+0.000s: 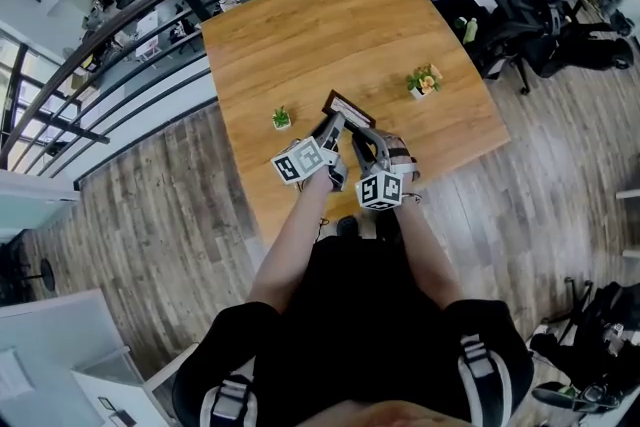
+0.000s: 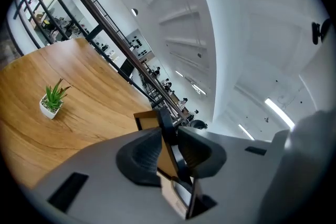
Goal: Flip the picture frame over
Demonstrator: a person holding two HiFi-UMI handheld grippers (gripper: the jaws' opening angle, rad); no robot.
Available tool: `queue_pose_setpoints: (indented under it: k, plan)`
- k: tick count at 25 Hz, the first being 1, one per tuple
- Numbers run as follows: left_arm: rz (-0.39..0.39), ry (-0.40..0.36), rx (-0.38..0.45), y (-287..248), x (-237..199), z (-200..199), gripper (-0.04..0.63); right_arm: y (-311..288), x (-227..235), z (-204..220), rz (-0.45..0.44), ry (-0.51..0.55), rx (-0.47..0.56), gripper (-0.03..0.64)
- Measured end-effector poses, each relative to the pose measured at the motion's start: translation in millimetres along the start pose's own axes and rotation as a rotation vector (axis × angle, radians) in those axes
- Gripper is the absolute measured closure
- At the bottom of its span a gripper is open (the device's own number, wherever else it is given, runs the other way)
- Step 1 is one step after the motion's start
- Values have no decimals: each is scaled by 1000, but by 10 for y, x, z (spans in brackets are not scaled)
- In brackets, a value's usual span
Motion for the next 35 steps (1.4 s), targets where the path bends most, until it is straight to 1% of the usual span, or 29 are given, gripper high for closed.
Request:
queue_pose_setpoints:
  k: [4, 6, 13, 20, 24, 29, 32, 35]
  plan:
    - [-21, 28, 8, -35, -27, -46, 485, -49, 4, -14, 2, 53, -1, 522]
    - [-23, 34, 0, -53, -37, -49, 487, -66, 2, 2, -4, 53, 0, 520]
    - [20, 99, -3, -84, -85, -78, 508, -101, 6, 6, -21, 8, 6, 512]
    - [60, 123, -1, -103, -92, -126, 514, -131, 27, -21, -8, -33, 20, 509]
    - [92, 132, -5, -106, -100, -129, 515, -120, 22, -28, -4, -82, 39, 508]
    - [123, 167, -1, -113, -120, -130, 518, -119, 30, -24, -11, -94, 54, 503]
    - [126, 160, -4, -136, -117, -116, 520, -111, 23, 5, -48, -138, 78, 491]
    - [132, 151, 8, -117, -106, -155, 520, -118, 23, 42, -110, -250, 105, 463]
Point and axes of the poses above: the fingertips, and each gripper's own axes: y backward along the fingers, x to its right, z out of its underside, the point moved 6 cm from there along y, backward along the fingers, and after that the axes turned 5 degrees about y, right-handed, at the moved point
